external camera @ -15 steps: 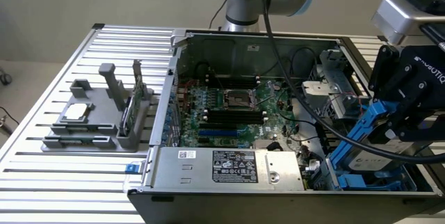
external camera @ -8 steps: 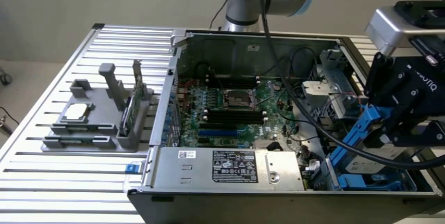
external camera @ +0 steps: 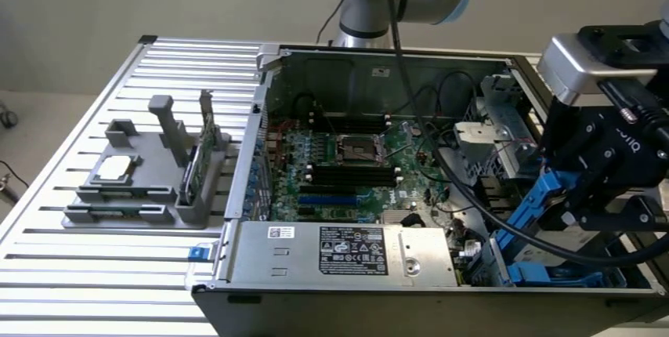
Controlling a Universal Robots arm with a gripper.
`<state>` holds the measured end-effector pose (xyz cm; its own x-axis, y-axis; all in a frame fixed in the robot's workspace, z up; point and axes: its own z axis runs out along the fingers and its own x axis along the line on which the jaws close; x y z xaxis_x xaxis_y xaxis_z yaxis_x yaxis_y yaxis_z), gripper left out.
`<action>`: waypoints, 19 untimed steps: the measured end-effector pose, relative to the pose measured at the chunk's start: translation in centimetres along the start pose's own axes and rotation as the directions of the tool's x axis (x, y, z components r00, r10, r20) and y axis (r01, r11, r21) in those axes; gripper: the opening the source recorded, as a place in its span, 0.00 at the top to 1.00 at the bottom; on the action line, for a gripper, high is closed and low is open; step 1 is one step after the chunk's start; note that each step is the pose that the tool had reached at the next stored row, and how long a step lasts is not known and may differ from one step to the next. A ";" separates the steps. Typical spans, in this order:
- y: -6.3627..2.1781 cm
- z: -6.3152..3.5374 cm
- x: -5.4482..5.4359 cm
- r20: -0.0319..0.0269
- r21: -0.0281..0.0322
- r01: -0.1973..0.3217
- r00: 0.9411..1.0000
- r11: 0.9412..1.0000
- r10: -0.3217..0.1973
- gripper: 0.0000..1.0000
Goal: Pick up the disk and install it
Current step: 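Insert the disk into the insertion slot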
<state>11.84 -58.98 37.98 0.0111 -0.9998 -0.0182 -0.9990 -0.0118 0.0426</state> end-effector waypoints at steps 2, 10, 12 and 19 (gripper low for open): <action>-0.01 0.32 0.0 0.000 0.000 0.006 1.000 1.000 -0.006 0.67; -0.06 1.78 0.0 0.000 -0.001 0.033 0.999 0.999 -0.033 0.67; -0.08 2.15 0.0 0.000 -0.001 0.039 0.999 0.999 -0.039 0.67; -0.12 3.29 0.1 0.000 -0.001 0.057 0.998 0.998 -0.057 0.67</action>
<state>11.82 -58.98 34.68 0.0678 -0.9975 -0.0205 -0.9967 -0.0686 0.0425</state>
